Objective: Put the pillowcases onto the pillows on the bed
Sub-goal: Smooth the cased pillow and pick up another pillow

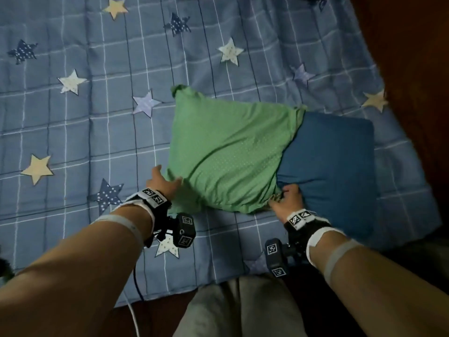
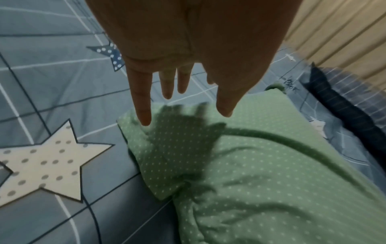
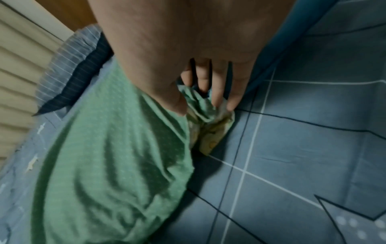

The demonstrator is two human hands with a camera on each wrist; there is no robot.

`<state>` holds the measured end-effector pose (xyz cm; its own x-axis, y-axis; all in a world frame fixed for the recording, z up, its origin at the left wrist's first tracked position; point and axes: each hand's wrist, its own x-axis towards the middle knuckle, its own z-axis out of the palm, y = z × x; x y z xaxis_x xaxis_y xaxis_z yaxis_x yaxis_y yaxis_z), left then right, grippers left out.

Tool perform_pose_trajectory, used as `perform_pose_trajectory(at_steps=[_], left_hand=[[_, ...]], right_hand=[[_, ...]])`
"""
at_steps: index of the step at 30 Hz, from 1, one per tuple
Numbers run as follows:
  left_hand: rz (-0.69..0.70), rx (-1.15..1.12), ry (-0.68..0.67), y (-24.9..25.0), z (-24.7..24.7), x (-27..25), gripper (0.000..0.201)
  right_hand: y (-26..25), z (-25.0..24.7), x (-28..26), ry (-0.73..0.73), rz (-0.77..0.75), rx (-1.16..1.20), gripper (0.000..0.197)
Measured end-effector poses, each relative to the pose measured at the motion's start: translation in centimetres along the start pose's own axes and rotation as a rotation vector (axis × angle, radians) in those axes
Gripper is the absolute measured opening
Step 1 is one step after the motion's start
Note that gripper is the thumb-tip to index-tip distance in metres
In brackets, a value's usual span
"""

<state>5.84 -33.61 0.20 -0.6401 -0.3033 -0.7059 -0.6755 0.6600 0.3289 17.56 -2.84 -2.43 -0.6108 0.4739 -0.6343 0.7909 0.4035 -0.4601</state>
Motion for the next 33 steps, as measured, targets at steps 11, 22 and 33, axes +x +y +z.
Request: perform_pose_trajectory(at_steps=[11, 22, 33], left_hand=[[-0.022, -0.164, 0.02, -3.7, 5.8, 4.8, 0.09], [0.136, 0.013, 0.177, 1.1, 0.5, 4.7, 0.041], [-0.038, 0.261, 0.271, 1.3, 1.5, 2.8, 0.046]], right_hand=[[4.3, 2.9, 1.1, -0.085, -0.209, 0.054, 0.03], [4.5, -3.6, 0.5, 0.026, -0.241, -0.07, 0.031], [6.7, -3.9, -0.3, -0.016, -0.158, -0.138, 0.007]])
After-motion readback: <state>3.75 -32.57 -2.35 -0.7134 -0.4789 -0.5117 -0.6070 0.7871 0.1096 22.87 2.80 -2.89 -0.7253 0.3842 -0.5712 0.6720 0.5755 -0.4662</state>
